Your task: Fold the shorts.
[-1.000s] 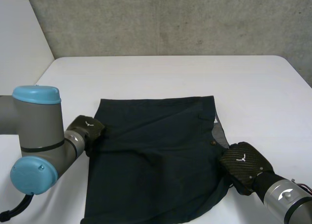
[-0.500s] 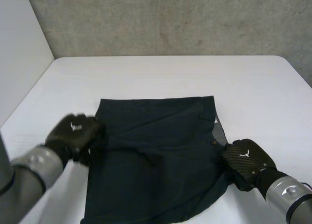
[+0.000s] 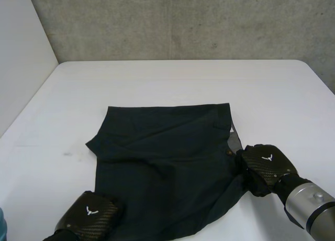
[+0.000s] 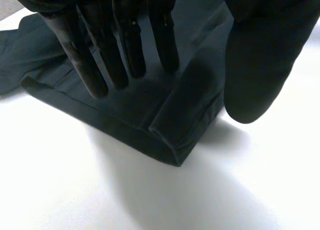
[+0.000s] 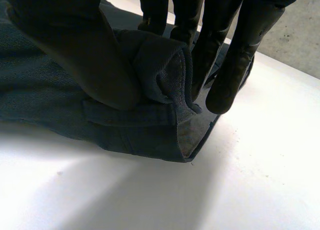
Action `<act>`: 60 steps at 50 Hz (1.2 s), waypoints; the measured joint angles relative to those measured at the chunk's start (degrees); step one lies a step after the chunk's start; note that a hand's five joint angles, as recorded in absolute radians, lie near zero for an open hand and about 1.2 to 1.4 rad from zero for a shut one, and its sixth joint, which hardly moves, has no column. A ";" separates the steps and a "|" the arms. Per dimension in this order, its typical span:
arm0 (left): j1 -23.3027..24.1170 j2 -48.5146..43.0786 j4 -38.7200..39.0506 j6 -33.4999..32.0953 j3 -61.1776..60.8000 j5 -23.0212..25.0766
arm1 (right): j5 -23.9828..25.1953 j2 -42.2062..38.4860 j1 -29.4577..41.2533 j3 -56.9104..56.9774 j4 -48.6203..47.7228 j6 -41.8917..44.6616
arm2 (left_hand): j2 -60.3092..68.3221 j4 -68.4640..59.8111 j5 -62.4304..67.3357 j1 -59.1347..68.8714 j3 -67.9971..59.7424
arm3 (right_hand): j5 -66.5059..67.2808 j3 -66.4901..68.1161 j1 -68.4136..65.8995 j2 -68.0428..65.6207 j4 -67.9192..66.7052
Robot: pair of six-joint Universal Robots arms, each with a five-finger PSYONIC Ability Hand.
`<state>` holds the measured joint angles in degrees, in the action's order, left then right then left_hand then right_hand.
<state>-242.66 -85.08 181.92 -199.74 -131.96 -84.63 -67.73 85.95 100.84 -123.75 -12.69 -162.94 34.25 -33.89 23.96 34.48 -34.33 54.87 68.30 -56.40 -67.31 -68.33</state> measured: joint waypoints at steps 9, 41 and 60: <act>0.07 -5.54 2.20 -1.09 1.55 -3.66 | 0.23 0.42 0.03 0.49 0.87 0.96 | 33.88 -34.29 32.01 31.18 -33.40 | 0.00 0.00 0.06 0.00 0.00; -0.16 -2.03 0.26 -0.84 14.27 -5.49 | 11.10 3.25 -3.12 -1.85 11.96 28.10 | 34.32 -34.77 32.01 31.18 -33.97 | -5.54 -7.58 3.09 6.01 7.75; 7.41 4.57 -25.95 -8.70 12.60 -5.63 | 5.69 15.83 -13.92 8.74 54.55 49.13 | 34.32 -34.78 32.01 31.18 -33.97 | 1.29 -0.67 0.40 -0.19 0.00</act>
<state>-235.25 -80.51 155.97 -208.43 -119.36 -90.26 -62.04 101.77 86.93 -115.01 41.86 -113.80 68.57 -68.68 55.97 65.66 -68.30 56.16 67.63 -56.00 -67.50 -68.33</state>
